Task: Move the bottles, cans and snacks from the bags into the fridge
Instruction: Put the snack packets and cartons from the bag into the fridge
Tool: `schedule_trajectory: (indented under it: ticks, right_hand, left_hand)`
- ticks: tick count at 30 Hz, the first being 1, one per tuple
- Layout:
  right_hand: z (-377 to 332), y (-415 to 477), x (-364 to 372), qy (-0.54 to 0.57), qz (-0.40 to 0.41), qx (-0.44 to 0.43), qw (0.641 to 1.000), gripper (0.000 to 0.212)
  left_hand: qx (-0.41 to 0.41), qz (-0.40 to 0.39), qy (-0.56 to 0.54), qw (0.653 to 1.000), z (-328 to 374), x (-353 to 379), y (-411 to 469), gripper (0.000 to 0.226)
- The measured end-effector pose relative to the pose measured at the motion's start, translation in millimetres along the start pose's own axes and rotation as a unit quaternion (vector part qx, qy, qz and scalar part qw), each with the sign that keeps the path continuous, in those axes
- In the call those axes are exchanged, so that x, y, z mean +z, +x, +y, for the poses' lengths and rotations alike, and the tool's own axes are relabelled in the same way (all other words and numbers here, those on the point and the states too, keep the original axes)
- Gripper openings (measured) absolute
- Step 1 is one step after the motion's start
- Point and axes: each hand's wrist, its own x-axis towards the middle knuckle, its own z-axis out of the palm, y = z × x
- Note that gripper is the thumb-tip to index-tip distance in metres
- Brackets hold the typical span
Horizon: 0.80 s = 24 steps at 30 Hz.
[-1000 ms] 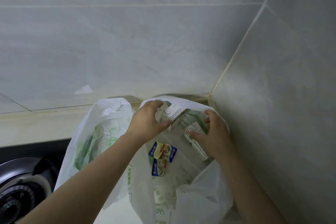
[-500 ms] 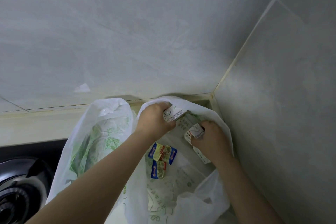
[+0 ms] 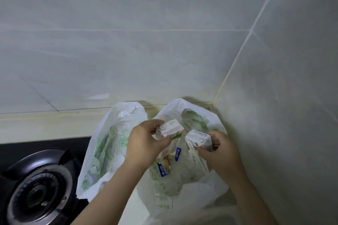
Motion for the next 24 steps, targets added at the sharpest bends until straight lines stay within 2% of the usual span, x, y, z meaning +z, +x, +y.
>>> schedule_trajectory:
  ticks: [6, 11, 20, 24]
  right_hand:
    - [-63.5, -36.2, -16.6, 0.125, 0.056, -0.040, 0.990, 0.035]
    - [-120.6, -68.2, -31.0, 0.200, 0.072, -0.126, 0.969, 0.025]
    - [-200.5, -110.9, -40.9, 0.294, -0.003, -0.260, 0.920, 0.025]
    - [-226.6, -131.3, -19.4, 0.330, -0.090, -0.299, 0.891, 0.027]
  left_hand:
    - [0.011, 0.106, -0.118, 0.987, 34.4, -51.6, -44.7, 0.033]
    - [0.044, 0.175, -0.194, 0.964, 63.5, -98.9, -78.8, 0.029]
    - [0.067, 0.318, -0.236, 0.916, 92.6, -159.9, -144.5, 0.030]
    - [0.055, 0.391, -0.212, 0.894, 85.7, -181.0, -192.8, 0.036]
